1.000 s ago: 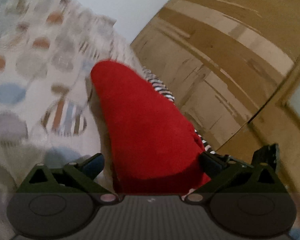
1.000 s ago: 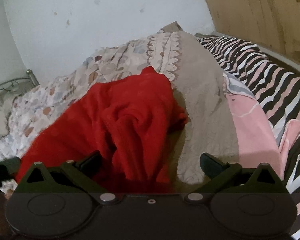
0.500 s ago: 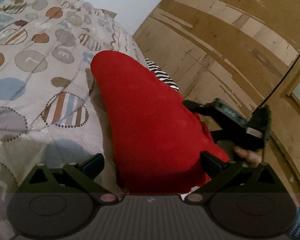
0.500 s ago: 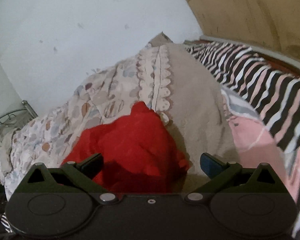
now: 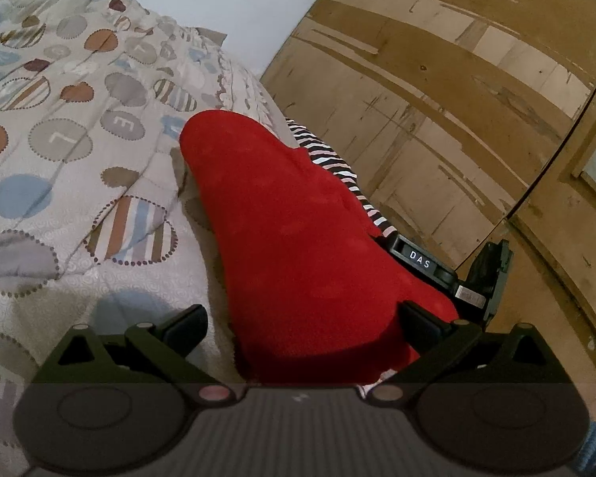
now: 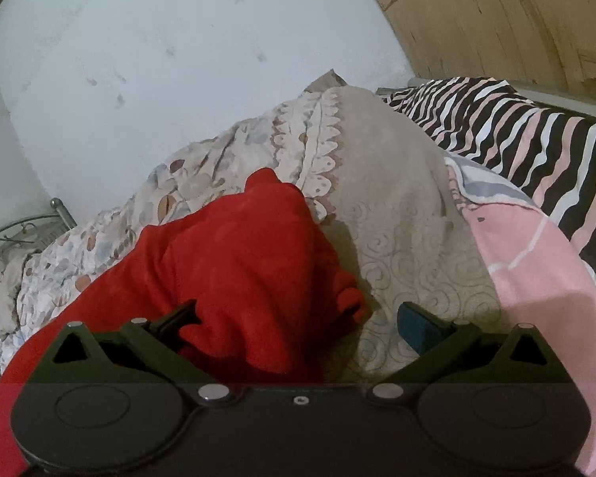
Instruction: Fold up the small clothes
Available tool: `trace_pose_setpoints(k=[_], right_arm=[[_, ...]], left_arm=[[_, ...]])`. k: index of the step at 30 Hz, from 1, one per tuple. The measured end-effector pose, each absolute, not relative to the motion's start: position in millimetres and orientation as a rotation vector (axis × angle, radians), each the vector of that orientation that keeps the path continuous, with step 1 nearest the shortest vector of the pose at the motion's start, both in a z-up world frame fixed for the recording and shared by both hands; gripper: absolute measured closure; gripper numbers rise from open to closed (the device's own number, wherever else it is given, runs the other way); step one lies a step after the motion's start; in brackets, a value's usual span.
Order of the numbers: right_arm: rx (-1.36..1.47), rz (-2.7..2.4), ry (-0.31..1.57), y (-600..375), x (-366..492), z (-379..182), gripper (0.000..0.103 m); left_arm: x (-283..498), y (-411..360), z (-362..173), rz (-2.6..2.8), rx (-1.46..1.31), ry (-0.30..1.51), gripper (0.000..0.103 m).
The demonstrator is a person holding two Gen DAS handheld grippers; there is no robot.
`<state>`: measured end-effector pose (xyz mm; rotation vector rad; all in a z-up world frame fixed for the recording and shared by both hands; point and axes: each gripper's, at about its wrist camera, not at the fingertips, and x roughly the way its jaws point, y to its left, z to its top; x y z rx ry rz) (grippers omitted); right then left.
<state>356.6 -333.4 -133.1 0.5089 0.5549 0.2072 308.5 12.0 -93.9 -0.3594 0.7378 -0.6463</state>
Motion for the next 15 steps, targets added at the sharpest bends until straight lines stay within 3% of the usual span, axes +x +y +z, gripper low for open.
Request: trace_pose_setpoints(k=[15], right_arm=[[0.512,0.207,0.517,-332.5,350.3,-137.7,0.001]], left_arm=[[306.4,12.0,-93.6,-0.649,-0.346,0.726,0.000]])
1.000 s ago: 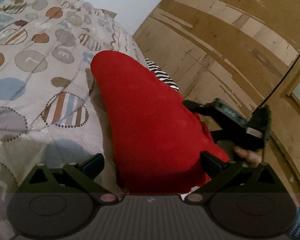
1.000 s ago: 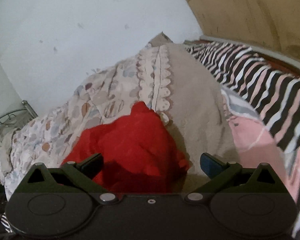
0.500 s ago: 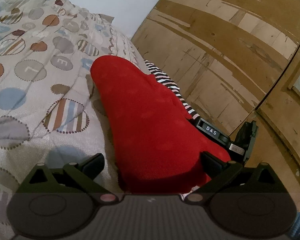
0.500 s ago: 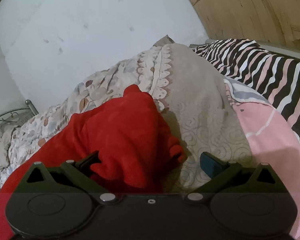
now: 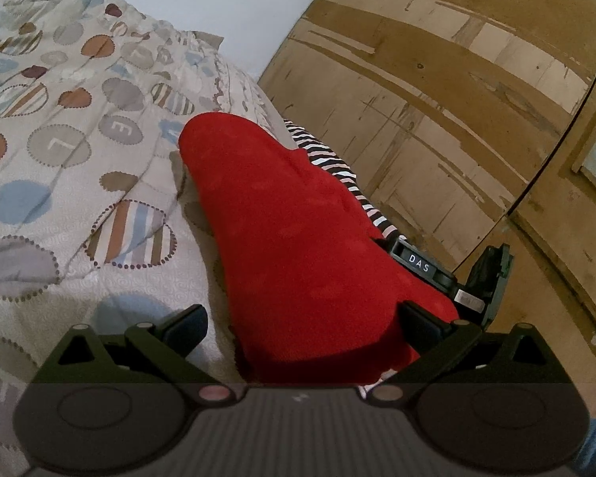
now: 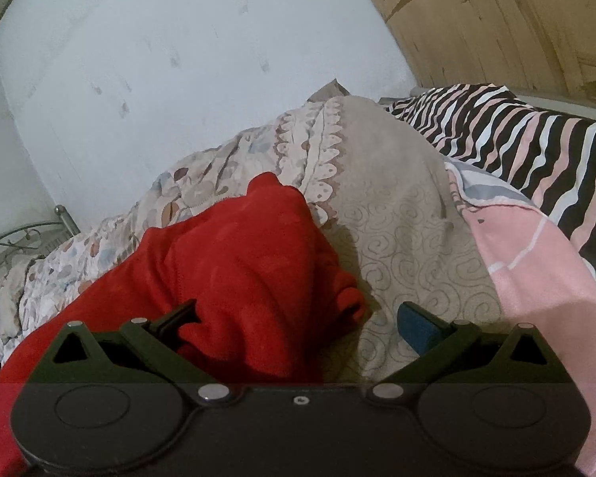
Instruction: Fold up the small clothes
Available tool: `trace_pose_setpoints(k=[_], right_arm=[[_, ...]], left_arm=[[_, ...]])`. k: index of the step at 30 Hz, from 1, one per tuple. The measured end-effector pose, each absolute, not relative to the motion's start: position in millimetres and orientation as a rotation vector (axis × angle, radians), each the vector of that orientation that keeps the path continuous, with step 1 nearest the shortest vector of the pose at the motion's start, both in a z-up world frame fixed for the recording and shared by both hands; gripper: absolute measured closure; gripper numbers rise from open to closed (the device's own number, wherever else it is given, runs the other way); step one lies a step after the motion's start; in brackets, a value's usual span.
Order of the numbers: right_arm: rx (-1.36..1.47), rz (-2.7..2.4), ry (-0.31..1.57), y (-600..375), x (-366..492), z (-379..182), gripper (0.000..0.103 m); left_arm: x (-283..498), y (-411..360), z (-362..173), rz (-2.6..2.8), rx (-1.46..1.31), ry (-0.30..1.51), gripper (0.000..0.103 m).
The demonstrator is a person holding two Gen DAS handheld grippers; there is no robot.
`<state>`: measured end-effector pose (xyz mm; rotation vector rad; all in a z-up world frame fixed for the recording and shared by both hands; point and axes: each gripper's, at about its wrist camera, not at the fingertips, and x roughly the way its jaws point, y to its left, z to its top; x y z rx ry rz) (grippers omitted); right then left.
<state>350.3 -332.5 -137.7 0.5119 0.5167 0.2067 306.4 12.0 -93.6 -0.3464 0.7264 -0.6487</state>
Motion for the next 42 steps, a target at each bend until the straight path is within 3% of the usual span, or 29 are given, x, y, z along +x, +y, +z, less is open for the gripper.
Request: trace_pose_setpoints(k=[11,22,28,32,35,38,42], right_arm=[[0.512,0.204,0.504,-332,348,-138,0.001],[0.545,0.213,0.572,-336,357,-127,0.000],[0.682,0.250,0.631,-345,355,-105,0.000],[0.446,0.277,0.659,-320,340,-90,0.000],[0.376,0.251,0.670,-312,340,-95,0.000],[0.553,0.252,0.711,-327,352,-118,0.000],[0.496,0.291,0.626,-325,342,-129,0.001]], left_arm=[[303,24,-80,-0.635,-0.408,0.574,0.001],[325,16,-106,-0.695,-0.493,0.755,0.000],[324,8,-107,-0.670,-0.429,0.763,0.000],[324,5,-107,-0.664,-0.423,0.771,0.000],[324,7,-108,-0.664,-0.432,0.774,0.000],[323,10,-107,-0.664,-0.441,0.769,0.000],[322,11,-106,-0.682,-0.448,0.760,0.000]])
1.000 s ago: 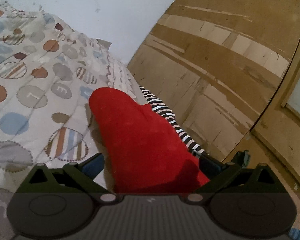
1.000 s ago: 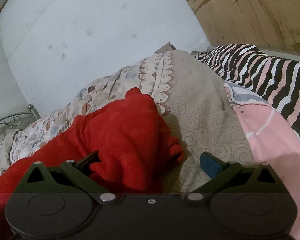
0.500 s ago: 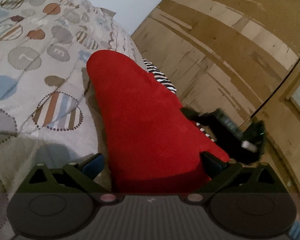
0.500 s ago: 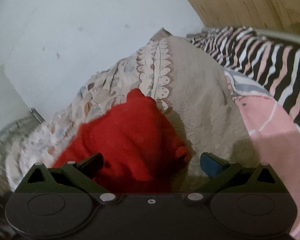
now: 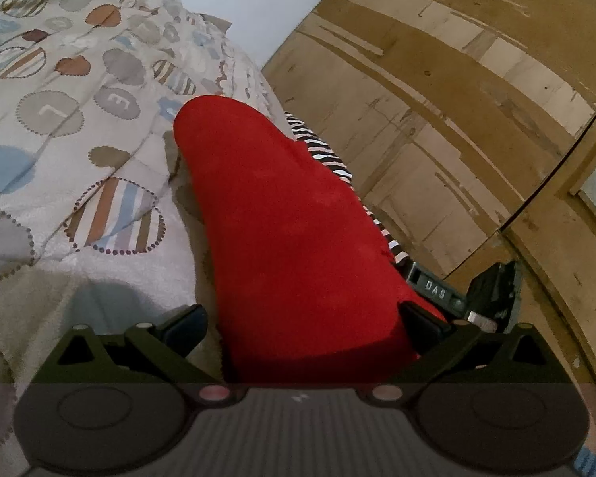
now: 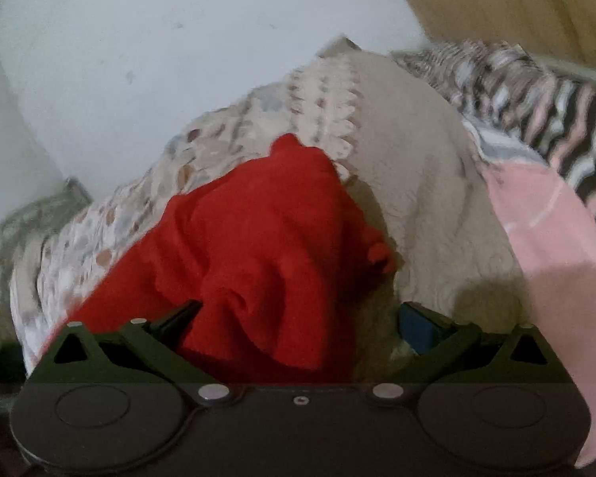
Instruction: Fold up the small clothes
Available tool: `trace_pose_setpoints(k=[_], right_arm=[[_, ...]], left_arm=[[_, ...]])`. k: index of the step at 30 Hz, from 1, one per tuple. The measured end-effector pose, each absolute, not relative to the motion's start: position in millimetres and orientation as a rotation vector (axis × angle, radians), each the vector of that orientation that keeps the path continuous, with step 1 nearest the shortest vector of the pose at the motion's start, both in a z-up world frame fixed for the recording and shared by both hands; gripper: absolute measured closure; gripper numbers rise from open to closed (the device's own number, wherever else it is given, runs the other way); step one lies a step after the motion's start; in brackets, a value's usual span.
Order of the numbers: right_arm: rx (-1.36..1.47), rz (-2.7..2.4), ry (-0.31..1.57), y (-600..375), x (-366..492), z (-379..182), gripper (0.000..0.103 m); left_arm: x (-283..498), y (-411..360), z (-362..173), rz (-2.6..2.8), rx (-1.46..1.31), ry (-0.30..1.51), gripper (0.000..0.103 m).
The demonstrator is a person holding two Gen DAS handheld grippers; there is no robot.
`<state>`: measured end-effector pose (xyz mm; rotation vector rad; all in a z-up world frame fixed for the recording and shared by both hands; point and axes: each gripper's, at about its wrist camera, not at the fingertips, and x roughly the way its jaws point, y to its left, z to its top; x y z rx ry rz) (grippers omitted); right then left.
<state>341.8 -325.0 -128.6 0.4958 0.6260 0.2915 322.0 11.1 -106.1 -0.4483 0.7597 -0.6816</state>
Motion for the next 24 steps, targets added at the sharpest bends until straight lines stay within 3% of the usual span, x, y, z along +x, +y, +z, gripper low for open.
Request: trace_pose_setpoints(k=[8,21,24], right_arm=[[0.514,0.279,0.596,-325,340,-131,0.000],[0.687,0.290,0.680,-350,376,-118,0.001],[0.585,0.258,0.679,-336,379,-120,0.000]], left_arm=[[322,19,-99,-0.688,-0.515,0.693,0.001],[343,13,-117,-0.734,-0.575,0.819,0.000],[344,12,-117,-0.734,-0.574,0.820,0.000]])
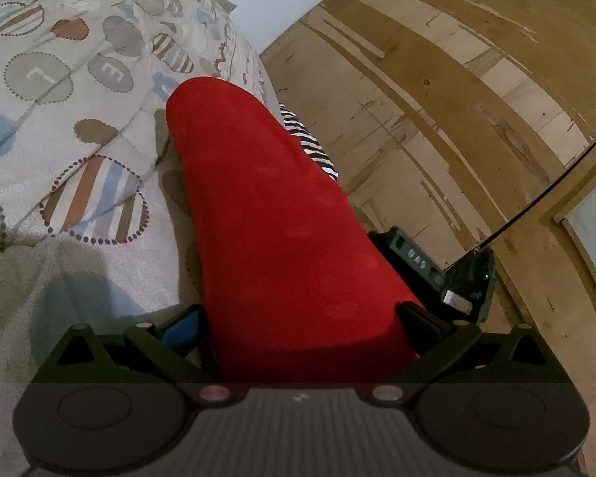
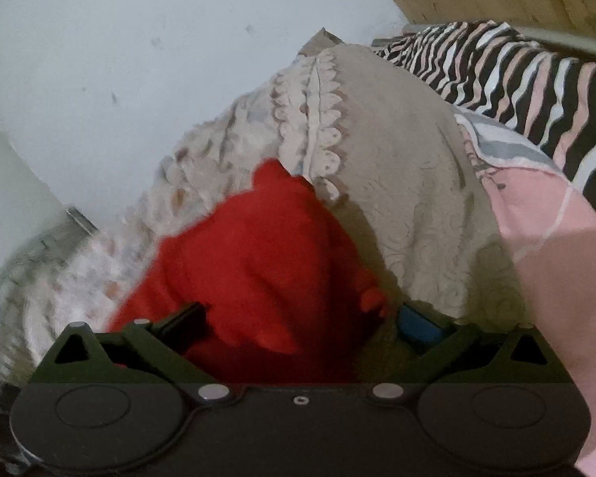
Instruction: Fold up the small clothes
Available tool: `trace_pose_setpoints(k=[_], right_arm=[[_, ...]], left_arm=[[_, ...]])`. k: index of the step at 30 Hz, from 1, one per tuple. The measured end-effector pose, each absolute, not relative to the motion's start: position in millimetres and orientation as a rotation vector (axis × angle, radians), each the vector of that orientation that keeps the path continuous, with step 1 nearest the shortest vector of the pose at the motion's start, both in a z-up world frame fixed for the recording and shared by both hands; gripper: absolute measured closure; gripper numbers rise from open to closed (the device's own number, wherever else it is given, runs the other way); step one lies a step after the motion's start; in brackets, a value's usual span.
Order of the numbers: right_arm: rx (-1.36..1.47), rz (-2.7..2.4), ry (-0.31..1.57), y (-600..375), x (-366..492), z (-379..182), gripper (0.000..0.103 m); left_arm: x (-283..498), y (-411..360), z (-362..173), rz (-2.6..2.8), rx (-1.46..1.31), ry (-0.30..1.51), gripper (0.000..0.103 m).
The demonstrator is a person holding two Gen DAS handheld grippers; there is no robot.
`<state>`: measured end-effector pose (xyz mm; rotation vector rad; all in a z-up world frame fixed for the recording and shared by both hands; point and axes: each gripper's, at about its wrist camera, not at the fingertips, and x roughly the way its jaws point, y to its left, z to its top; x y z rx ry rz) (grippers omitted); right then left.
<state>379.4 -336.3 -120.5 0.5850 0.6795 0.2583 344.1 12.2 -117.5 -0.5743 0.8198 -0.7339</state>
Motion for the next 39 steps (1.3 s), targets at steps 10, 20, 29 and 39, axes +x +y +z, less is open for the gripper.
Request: trace_pose_setpoints(k=[10,20,29,39], right_arm=[[0.565,0.228,0.641,-326,369,-110,0.035],[0.495,0.177,0.633,-304,354,-77,0.060],[0.427,0.223,0.611,-266,346,-41,0.062],[0.464,0.304,0.551,-219,364,-28,0.062]], left_arm=[[346,13,-115,-0.751,-0.571,0.821,0.003],[332,23,-103,-0.770,-0.560,0.761,0.021],[318,54,-76,-0.748,-0.533,0.678,0.026],[306,93,-45,-0.639,-0.470,0.512,0.027]])
